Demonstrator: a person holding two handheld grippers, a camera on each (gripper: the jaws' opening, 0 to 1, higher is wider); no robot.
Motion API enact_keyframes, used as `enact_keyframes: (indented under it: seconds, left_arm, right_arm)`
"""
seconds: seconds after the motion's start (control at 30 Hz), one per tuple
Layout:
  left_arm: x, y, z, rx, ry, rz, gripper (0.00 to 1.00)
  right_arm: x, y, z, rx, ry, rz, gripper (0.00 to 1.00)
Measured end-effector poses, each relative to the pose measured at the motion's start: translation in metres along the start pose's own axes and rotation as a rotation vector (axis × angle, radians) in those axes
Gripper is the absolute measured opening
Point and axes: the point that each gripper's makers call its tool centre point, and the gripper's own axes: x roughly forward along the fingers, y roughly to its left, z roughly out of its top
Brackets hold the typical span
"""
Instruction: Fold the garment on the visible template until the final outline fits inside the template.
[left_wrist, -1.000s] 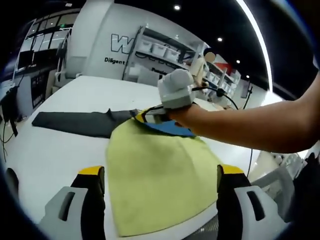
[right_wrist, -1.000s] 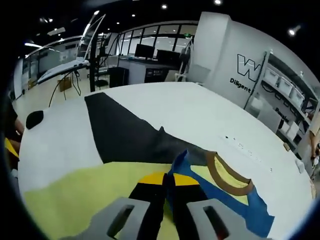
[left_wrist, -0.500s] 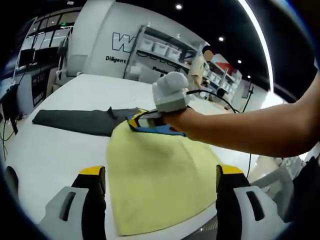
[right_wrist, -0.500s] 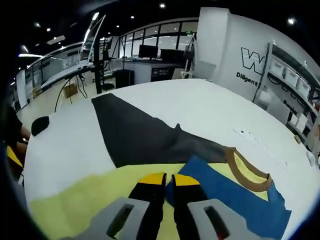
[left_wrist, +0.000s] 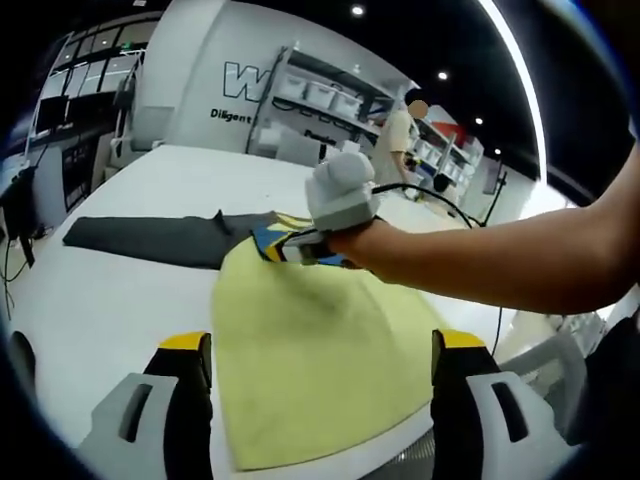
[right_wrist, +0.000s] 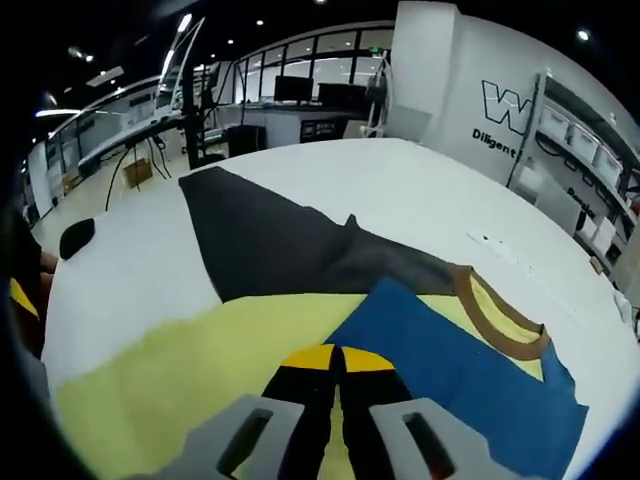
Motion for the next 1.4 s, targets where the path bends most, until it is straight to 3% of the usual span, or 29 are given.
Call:
enact_keyframes:
  seconds: [0.6, 0.77, 1.03, 1.4]
  left_arm:
    - [0.0, -0.001, -0.003, 0.008, 0.014, 0.001, 0.86]
    - [0.001, -0.001, -0.004, 0.011, 0.018, 0.001, 0.86]
    - [0.003, -0.003, -0.007, 0.02, 0.036, -0.008, 0.85]
    - [0.004, -0.009, -0.011, 0.032, 0.056, -0.031, 0.84]
  right_arm:
    - [-0.002, -0.001, -0.001, 0.024, 0.017, 0.001, 0.0]
    - [-0.011, -0.012, 0.008, 0.041, -0.021, -0.02, 0.0]
    - [-0.032, -0.034, 0.012, 0.05, -0.061, -0.056, 0.0]
    - [-0.095, -0.074, -0.019, 0.055, -0.082, -0.148, 0.0]
